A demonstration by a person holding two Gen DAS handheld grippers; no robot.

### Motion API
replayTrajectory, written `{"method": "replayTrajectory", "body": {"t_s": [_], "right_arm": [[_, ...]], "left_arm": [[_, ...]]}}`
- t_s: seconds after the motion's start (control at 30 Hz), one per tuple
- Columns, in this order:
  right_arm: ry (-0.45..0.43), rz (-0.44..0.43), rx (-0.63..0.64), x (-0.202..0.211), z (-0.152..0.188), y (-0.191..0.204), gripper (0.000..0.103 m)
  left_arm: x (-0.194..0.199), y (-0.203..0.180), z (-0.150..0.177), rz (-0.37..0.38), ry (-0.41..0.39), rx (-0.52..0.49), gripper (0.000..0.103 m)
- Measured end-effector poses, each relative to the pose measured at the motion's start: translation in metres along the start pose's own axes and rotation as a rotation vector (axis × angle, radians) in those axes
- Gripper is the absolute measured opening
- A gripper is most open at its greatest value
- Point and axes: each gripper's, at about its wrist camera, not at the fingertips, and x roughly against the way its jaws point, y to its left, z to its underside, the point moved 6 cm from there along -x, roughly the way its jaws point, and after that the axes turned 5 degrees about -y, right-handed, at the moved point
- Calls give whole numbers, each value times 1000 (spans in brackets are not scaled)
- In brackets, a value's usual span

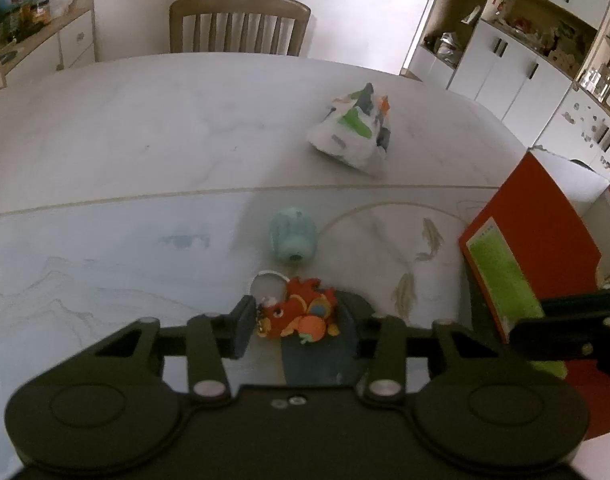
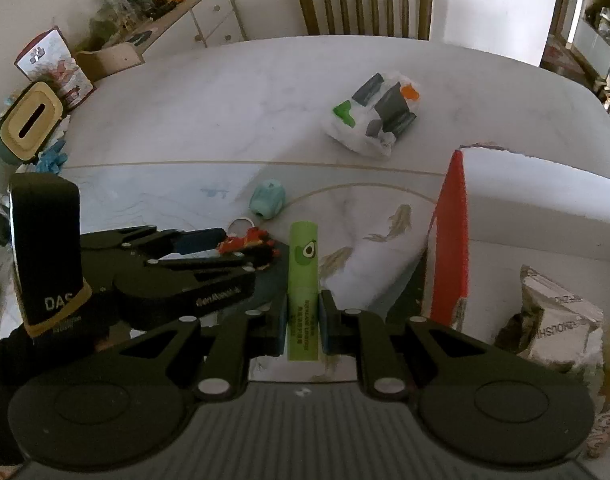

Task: Organize objects
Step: 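Grasp the orange keyring plush with the left gripper while the right carries the highlighter toward the box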

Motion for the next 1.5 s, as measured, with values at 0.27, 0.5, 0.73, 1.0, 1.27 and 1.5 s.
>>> {"method": "replayTrajectory", "body": {"t_s": [0.27,0.5,0.73,1.0,1.27,1.5], "right_arm": [[-14,-11,7,23,4,-9,15],[-47,-37,2,54,6,-23,15],[-58,-45,-7,72,11,-39,15],[-61,-34,-26,82,20,-54,15],[-67,-7,-64,85,24,-64,15],[-74,7,-76,85,23,-64,15]], "left_arm": [[13,-1,6,5,-4,30,32],[20,-6,15,-30,2,6,36],[31,-21,17,-40,-33,-124,74],[16,-25,23,-10,26,-204,61],[8,-24,22,-10,28,-251,52],[12,-21,21,-11,20,-249,41]]}}
